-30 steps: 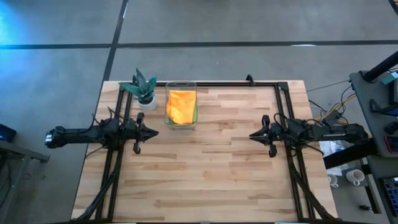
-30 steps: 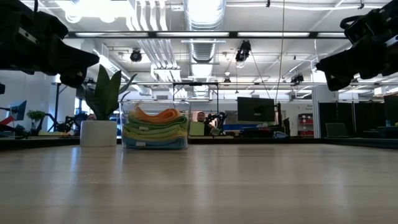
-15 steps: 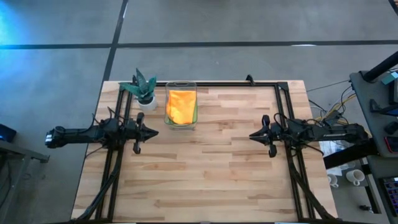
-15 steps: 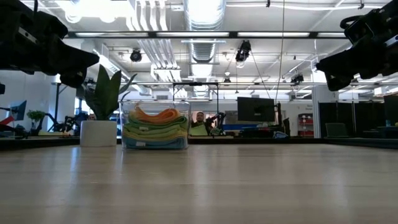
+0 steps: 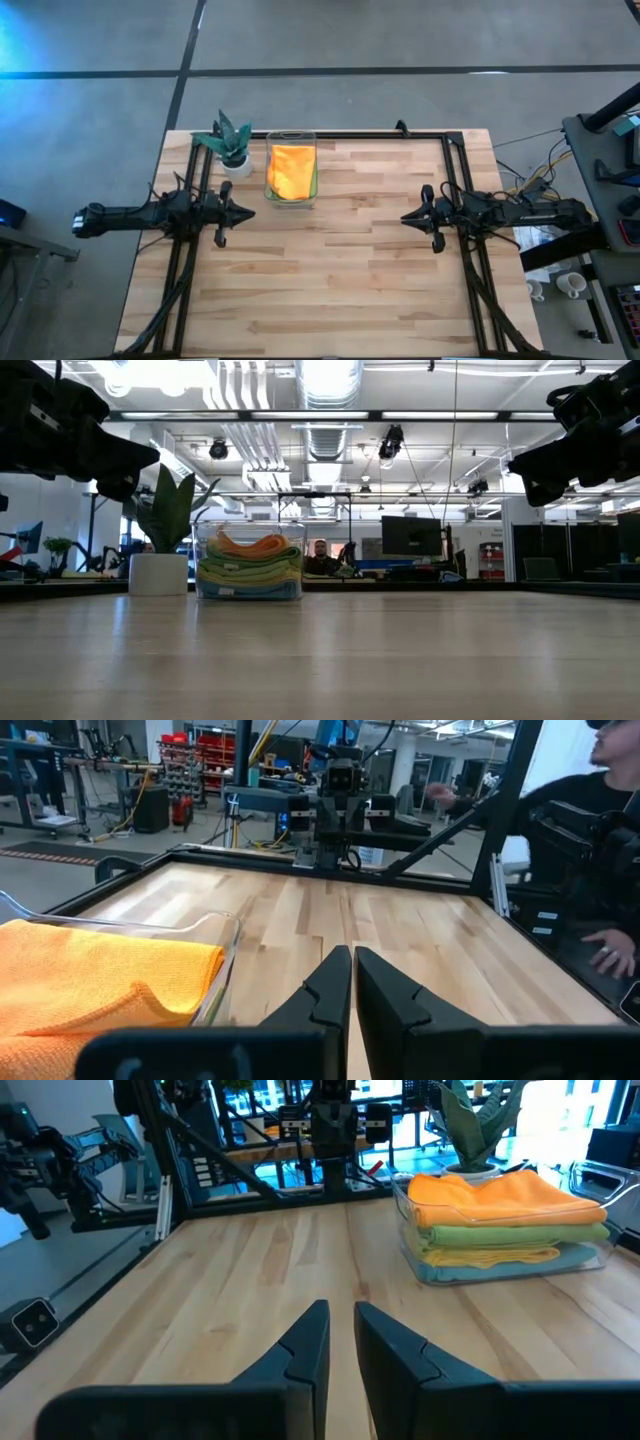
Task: Fold microfiber towels
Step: Return to Home Position
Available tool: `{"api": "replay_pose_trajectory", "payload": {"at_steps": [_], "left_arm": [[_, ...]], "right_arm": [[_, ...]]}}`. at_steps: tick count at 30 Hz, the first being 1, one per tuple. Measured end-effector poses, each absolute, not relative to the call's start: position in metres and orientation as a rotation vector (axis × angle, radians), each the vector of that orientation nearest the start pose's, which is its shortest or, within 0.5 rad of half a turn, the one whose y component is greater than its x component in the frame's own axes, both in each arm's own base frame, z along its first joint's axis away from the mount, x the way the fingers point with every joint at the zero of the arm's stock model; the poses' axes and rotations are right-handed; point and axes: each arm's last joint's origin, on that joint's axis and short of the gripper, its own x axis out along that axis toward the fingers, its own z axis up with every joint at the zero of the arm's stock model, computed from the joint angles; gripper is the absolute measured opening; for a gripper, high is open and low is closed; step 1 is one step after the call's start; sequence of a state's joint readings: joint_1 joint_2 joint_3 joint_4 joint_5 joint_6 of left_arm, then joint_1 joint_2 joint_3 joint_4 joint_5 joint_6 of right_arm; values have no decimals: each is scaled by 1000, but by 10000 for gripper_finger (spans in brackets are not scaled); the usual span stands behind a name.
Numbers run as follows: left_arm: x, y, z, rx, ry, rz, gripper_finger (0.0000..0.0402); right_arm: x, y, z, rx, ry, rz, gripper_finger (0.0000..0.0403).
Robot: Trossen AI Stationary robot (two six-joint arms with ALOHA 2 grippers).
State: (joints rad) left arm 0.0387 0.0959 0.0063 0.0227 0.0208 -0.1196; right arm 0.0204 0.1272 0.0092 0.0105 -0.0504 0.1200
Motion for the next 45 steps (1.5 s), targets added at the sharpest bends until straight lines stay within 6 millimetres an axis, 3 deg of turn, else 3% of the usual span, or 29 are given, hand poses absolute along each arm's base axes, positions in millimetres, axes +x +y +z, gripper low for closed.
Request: {"api": "replay_pose_trajectory", "payload": {"at_steps": [45], "left_arm": [[103, 3, 160, -121, 66, 22, 3]], "right_arm": [[105, 4, 157, 121, 111, 64, 49]]}}
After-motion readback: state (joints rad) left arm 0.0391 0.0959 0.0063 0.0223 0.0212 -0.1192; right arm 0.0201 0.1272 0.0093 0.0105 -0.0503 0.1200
